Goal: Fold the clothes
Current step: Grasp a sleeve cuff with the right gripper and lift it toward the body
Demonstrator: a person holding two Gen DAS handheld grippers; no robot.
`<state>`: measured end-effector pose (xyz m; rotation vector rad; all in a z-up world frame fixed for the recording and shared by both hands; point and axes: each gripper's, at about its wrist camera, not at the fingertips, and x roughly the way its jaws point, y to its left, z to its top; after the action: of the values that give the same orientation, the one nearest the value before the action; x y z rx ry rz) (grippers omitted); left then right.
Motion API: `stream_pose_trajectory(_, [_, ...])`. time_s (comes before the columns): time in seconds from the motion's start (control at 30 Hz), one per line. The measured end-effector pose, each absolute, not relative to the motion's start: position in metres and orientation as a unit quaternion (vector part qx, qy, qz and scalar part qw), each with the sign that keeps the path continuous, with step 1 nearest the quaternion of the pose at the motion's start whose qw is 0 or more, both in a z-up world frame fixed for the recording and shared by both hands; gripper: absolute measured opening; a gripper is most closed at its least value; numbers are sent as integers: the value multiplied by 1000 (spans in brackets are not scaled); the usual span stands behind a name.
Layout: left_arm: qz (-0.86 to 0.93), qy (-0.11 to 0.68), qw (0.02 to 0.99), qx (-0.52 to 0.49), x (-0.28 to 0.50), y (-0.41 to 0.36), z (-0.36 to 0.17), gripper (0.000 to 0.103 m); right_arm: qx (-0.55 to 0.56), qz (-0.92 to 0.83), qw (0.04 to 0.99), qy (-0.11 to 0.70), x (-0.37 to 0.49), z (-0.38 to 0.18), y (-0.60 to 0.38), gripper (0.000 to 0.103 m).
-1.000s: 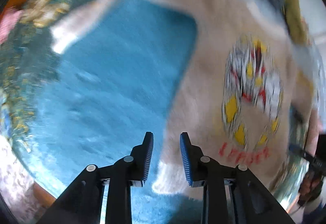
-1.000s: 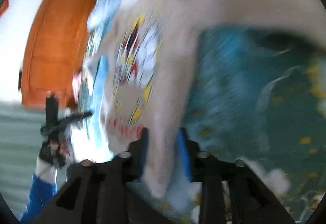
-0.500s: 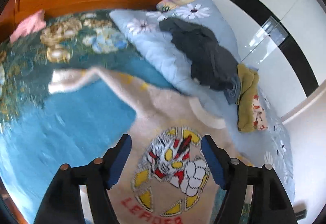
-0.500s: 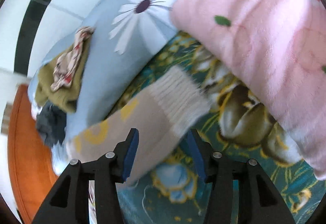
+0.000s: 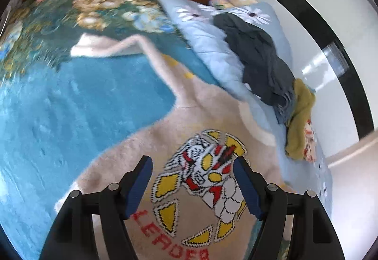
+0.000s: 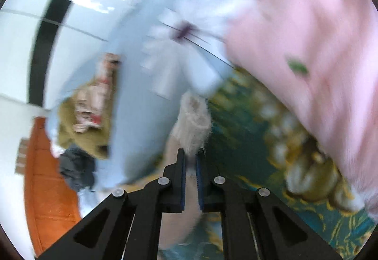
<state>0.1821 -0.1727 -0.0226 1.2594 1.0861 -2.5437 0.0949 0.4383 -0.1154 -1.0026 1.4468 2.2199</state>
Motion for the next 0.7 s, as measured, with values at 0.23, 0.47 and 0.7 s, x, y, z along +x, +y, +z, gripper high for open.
stream_pose_trajectory(0.23, [-826,399,60,393,185,-192,-31,75,-280,894,4,350,37,23,347,8])
stream_pose_trajectory(0.47, [-812,429,75,387,176,-228,-39,75,-320,909,-143,225,-22,61,196,8])
stream_pose_trajectory(0.7, [-813,429,95,382,165,-265,-42,75,-407,885,-195,117,-75,13,56,8])
